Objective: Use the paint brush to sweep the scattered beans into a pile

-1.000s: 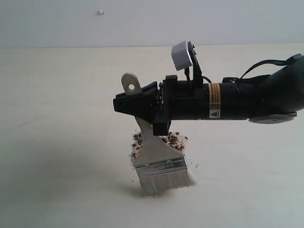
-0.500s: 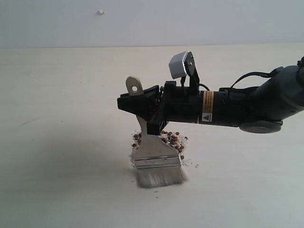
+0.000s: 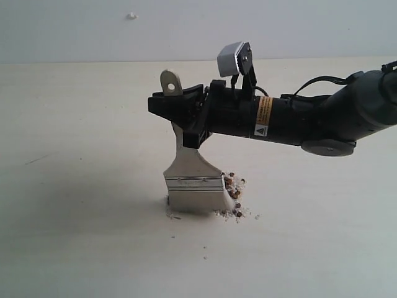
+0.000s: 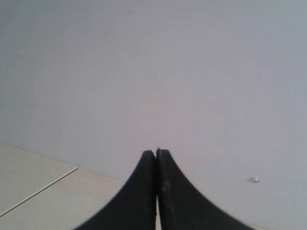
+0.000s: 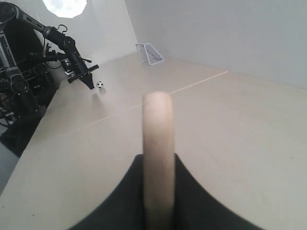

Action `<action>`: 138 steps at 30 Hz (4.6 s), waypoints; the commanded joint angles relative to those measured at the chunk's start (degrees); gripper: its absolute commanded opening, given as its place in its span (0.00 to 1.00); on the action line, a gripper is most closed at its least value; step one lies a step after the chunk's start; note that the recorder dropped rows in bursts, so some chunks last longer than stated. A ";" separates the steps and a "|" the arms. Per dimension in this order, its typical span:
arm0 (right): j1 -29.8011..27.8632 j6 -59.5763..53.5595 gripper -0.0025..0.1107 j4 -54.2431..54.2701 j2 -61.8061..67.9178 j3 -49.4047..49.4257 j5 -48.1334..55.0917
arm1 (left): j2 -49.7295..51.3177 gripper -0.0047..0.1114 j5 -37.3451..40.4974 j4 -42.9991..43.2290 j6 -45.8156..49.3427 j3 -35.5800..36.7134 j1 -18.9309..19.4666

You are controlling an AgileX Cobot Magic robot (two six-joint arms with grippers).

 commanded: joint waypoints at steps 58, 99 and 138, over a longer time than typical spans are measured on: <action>0.54 -13.27 0.02 3.61 -4.23 9.41 -0.54 | -0.37 0.04 -0.07 -0.35 0.25 0.12 0.13; -5.34 -15.13 0.02 53.31 -28.56 38.24 13.94 | -0.37 0.04 -0.07 -0.35 0.25 0.12 0.13; -5.34 -8.50 0.02 47.48 -20.54 28.87 13.10 | -0.37 0.04 -0.07 -0.35 0.25 0.12 0.13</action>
